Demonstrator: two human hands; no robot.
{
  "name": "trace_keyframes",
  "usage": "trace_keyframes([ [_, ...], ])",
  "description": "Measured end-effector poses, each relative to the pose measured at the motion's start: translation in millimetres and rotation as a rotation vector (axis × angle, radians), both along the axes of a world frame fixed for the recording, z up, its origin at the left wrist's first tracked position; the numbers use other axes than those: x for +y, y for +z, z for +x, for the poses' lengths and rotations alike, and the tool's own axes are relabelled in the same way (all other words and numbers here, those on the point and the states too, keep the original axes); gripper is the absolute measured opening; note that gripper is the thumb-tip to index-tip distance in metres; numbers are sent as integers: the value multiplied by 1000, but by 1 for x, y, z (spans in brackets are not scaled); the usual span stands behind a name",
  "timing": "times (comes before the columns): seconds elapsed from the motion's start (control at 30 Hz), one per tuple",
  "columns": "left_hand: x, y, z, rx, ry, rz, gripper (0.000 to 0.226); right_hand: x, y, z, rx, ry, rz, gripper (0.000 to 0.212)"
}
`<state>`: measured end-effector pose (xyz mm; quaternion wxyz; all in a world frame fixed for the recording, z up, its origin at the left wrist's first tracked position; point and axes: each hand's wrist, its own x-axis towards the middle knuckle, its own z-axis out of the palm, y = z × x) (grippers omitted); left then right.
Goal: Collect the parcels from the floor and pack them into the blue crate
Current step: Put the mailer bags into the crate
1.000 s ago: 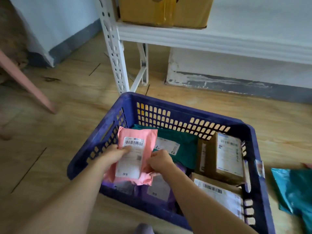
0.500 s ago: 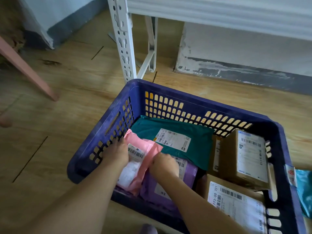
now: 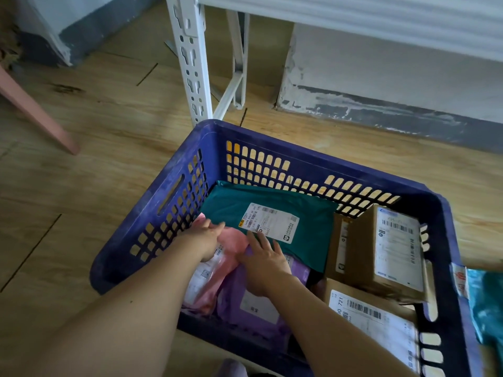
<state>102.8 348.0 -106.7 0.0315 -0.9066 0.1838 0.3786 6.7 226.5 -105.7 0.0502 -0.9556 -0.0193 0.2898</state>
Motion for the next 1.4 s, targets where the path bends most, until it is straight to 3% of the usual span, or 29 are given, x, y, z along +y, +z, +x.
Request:
trace_keyframes([
  [0.23, 0, -17, 9, 76, -3, 15, 81, -7, 1, 0, 29, 28, 35, 62],
  [0.47, 0, -3, 10, 8, -53, 27, 75, -11, 17, -1, -126, -116, 181, 47],
  [0.7, 1, 37, -3, -82, -48, 29, 83, -27, 68, -11, -191, -205, 191, 53],
  [1.0, -70, 109, -31, -80, -125, -283, 69, -69, 135, -57, -328, -356, 182, 48],
  [1.4, -210, 182, -117, -65, -477, -448, 62, -171, 198, -169, -465, -604, 86, 43],
])
